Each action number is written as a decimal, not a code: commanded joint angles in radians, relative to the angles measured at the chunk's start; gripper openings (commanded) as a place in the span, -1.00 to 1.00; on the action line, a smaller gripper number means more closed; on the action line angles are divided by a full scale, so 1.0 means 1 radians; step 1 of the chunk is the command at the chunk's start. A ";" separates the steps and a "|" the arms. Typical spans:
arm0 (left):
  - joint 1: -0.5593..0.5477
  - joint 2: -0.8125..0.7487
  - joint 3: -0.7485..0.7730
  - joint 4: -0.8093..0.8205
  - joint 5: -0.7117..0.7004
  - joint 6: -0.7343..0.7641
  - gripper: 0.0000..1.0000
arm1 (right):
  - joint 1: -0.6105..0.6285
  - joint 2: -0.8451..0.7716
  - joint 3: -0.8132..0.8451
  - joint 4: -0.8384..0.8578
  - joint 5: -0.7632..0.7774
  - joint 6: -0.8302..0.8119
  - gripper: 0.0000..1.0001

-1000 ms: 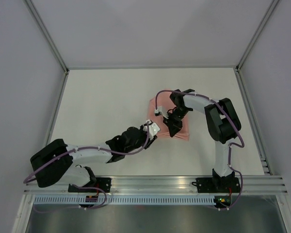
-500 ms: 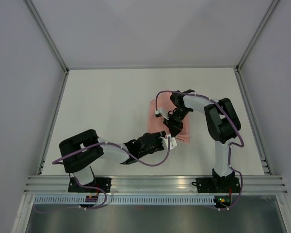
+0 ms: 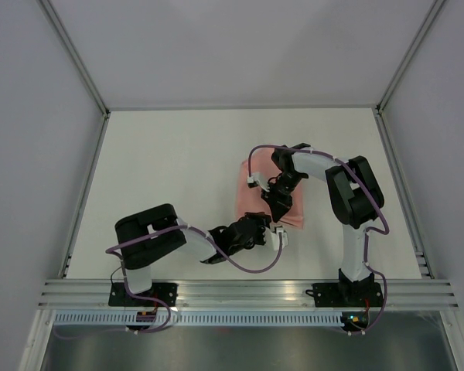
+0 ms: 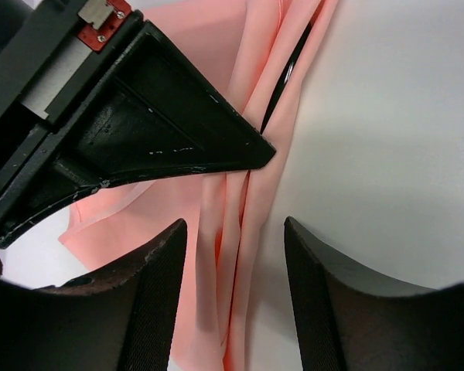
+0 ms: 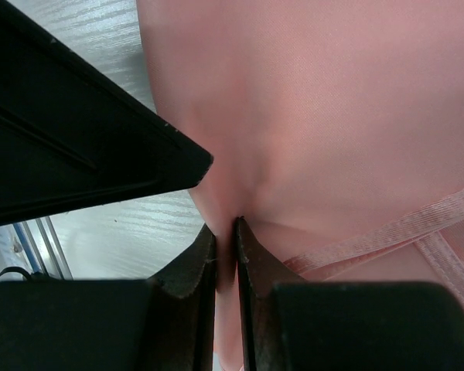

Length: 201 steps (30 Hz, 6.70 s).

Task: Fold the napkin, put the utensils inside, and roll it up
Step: Roll the napkin at the center of the board.

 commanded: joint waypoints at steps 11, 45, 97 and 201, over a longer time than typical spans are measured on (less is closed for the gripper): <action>0.003 0.072 0.138 -0.201 0.004 0.130 0.19 | 0.000 0.073 -0.055 0.082 0.145 -0.046 -0.83; 0.076 0.098 0.322 -0.639 0.243 -0.151 -0.95 | 0.000 0.032 -0.083 0.103 0.141 -0.029 -0.71; 0.356 0.326 0.729 -1.154 0.868 -0.419 -0.95 | -0.334 -0.875 -0.617 0.556 -0.151 0.101 0.16; 0.480 0.598 0.968 -1.458 1.081 -0.452 -0.95 | 0.238 -0.564 -0.721 0.762 0.282 -0.012 0.06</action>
